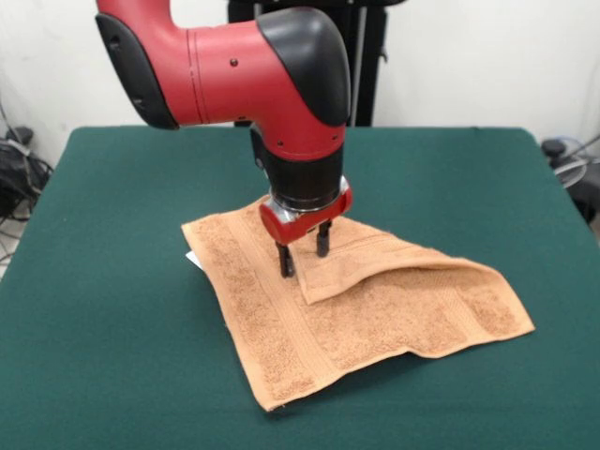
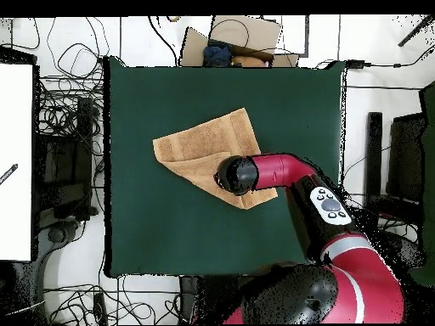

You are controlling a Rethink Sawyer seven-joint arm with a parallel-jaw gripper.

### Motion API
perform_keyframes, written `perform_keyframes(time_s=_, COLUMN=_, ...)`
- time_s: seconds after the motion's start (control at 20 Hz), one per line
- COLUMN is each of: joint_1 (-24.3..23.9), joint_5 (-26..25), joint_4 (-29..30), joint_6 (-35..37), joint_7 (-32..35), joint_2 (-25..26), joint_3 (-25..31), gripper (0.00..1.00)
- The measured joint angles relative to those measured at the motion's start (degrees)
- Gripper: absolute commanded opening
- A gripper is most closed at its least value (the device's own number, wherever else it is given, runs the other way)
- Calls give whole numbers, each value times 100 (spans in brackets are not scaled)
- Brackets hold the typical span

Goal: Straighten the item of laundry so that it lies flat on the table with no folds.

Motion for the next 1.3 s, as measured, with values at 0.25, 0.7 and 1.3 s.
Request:
perform_keyframes(time_s=0.25, joint_1=-34, joint_5=27, joint_4=1, joint_6=2, joint_7=0, joint_2=10, joint_3=22, gripper=100)
perform_keyframes(time_s=0.7, joint_1=-191, joint_5=188, joint_4=0, joint_6=68, joint_7=0, joint_2=65, joint_3=132, gripper=100)
perform_keyframes(time_s=1.3, joint_1=-341, joint_5=314, joint_4=-28, joint_6=110, joint_7=0, joint_2=140, joint_3=212, gripper=0)
